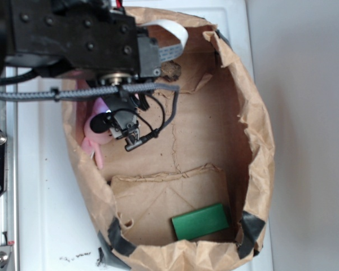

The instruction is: Grab the pink bunny.

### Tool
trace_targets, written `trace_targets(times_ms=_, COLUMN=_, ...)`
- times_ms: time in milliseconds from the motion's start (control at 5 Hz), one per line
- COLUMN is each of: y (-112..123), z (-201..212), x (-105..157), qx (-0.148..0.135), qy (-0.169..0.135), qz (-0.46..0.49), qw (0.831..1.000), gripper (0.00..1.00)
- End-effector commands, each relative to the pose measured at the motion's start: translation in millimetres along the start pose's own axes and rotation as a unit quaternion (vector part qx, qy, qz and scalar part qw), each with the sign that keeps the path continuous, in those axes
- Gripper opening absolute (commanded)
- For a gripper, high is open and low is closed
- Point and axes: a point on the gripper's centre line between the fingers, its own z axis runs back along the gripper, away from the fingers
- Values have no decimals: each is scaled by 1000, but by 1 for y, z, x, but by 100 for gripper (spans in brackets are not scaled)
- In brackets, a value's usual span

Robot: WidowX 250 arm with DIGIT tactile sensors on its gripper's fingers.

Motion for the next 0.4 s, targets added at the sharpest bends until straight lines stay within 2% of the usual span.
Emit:
trace_targets(times_ms=0, y=-8, z=-6, x=-3, qx=4, qy=-19, qz=10, qw=1000, gripper=100)
trace_targets(times_ms=200, y=-16, z=-20, x=-11, qx=15, qy=-31, qz=4, qw=999, gripper=100)
